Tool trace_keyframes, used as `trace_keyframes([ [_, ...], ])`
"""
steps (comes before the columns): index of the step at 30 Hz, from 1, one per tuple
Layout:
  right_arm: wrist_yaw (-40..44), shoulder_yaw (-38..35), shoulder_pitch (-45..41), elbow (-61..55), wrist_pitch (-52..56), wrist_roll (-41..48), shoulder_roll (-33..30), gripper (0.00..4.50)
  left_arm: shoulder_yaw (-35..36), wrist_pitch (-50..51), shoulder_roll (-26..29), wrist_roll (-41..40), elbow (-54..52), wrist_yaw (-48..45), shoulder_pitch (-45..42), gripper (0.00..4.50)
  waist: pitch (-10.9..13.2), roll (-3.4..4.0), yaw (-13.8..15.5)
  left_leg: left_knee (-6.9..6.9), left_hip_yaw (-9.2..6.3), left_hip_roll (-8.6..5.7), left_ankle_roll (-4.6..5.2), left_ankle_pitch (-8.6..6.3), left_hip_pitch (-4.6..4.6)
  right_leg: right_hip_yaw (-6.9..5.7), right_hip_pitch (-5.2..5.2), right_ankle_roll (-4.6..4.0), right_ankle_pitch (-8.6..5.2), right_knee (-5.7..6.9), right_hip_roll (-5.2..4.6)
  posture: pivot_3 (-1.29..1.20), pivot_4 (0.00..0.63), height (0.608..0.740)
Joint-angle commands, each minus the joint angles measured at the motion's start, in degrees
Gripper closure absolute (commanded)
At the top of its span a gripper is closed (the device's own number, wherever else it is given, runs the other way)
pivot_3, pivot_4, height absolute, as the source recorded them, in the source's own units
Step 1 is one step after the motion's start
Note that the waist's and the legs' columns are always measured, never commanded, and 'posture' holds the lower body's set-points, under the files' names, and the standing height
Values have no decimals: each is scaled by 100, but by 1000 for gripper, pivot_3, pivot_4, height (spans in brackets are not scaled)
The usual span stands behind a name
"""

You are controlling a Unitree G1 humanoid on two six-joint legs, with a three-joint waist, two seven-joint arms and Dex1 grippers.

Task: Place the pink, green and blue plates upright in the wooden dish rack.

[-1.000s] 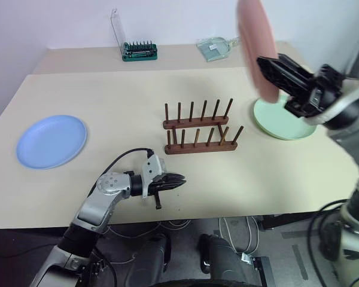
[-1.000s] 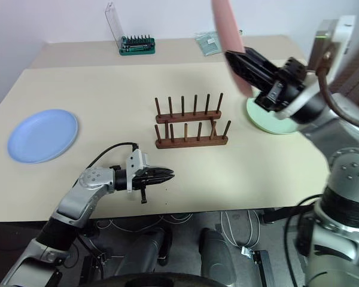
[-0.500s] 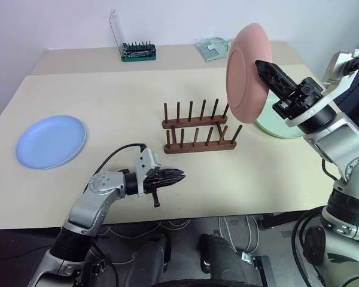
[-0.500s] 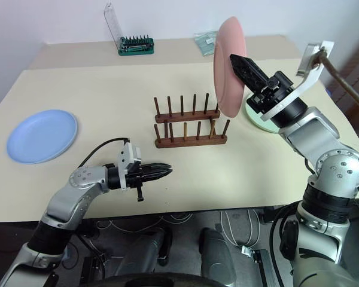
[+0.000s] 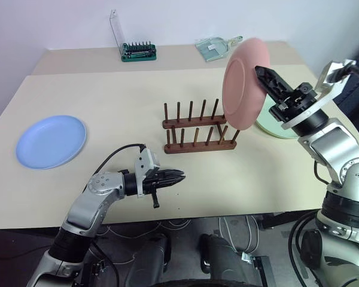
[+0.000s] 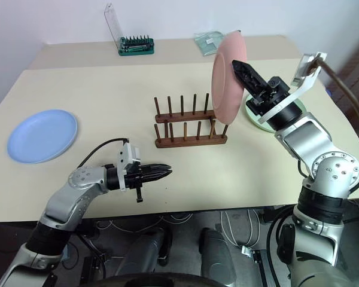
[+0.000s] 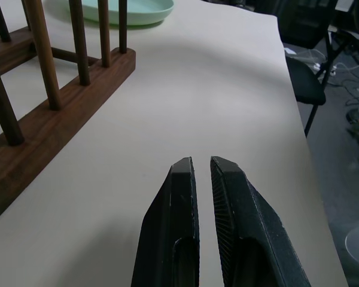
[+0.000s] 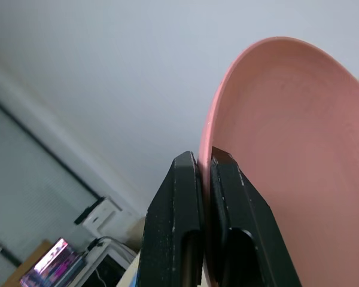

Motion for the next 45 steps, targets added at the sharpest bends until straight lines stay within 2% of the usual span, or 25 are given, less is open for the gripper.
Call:
trace_keyframes([
  [1, 62, 11, -212, 144, -113, -155, 27, 4477, 70, -129, 21, -55, -158, 3, 38, 4050, 0, 0, 1, 0, 0, 0, 0, 0, 0, 0, 0, 0, 0, 0, 0, 0, 150, 740],
  [3, 160, 49, -253, 270, -98, -233, 30, 4477, 74, -126, 29, -59, -176, 7, 54, 4050, 0, 1, 1, 0, 0, 0, 0, 0, 0, 0, 0, 0, 0, 0, 0, 0, 150, 740],
  [6, 239, 86, -298, 396, -48, -316, 14, 3575, 87, -91, 50, -63, -227, 32, 72, 4050, 1, 1, 1, 0, 1, 0, 0, 0, 0, 0, 0, 0, 0, 0, 1, 0, 150, 740],
  [12, 399, 89, -331, 252, -163, -780, -146, 601, 105, -25, 88, -96, -293, 59, 75, 4050, 1, 1, 1, 1, 1, 0, 0, 0, 0, 0, 0, 0, 0, 0, 1, 0, 150, 740],
  [16, 998, -164, -365, 91, -561, -1525, -666, 601, 109, -2, 108, -109, -309, 67, 81, 4050, 3, 5, 14, 2, 2, -1, 1, 0, -1, -1, 0, 1, 0, 0, 2, 0, 150, 740],
  [19, 1393, -662, -322, 336, -802, -1823, -1252, 601, 112, 11, 124, -113, -321, 81, 85, 4050, 4, 7, 24, 5, 3, -2, 3, -2, -2, -3, 3, 2, 0, -3, 1, 0, 150, 740],
  [21, 1542, -791, -271, 454, -858, -1984, -1459, 601, 108, 12, 131, -115, -326, 91, 85, 4050, 4, 7, 17, 6, 3, -2, 5, -3, -2, -6, 6, 2, -1, -4, 0, 0, 150, 740],
  [22, 1688, -763, -93, 550, -905, -2351, -1721, 601, 108, 18, 142, -126, -335, 92, 85, 4050, 4, 7, 13, 6, 3, -1, 5, -3, -1, -7, 8, 2, -1, -5, 1, 0, 150, 740],
  [24, 2154, -397, 445, 711, -1081, -3376, -2352, 601, 89, 28, 158, -140, -349, 82, 73, 4050, 3, 8, 9, 7, 4, 1, 5, -4, 2, -7, 11, 2, -1, -5, 0, 0, 150, 740],
  [26, 2775, 427, 1013, 857, -1723, -4697, -2942, 601, 51, 41, 160, -154, -356, 48, 25, 4050, 3, 7, 9, 7, 4, 1, 6, -4, 3, -9, 14, 1, -2, -6, 0, 0, 150, 740],
  [28, 3139, 932, 1190, 1052, -2138, -5415, -3146, 601, 26, 57, 157, -166, -360, 35, -25, 4050, 3, 10, -23, 12, 8, 1, 6, -4, 5, -10, 16, 1, -2, -6, -2, 0, 150, 740],
  [33, 3376, 2369, 818, 2252, -3446, -7559, -3081, 601, -13, 117, 132, -170, -399, 55, -167, 4050, 5, 37, -74, 16, 29, 6, 6, -5, 17, -13, 16, 17, -6, 1, -14, 0, 150, 740],
  [41, 3081, 3104, -235, 4645, -5078, -9065, -2172, 601, 20, 207, 140, -159, -547, 149, -87, 4050, 7, 32, -105, 18, 28, 3, 6, -4, 17, -15, 19, 6, 9, 0, -12, 0, 150, 740],
  [45, 3030, 3156, -565, 5459, -5631, -9416, -1991, 1792, 24, 231, 142, -145, -611, 215, -50, 4050, 8, 27, -122, 25, 27, 3, 6, -4, 37, -15, 42, 11, 11, -1, -11, 0, 150, 740],
])
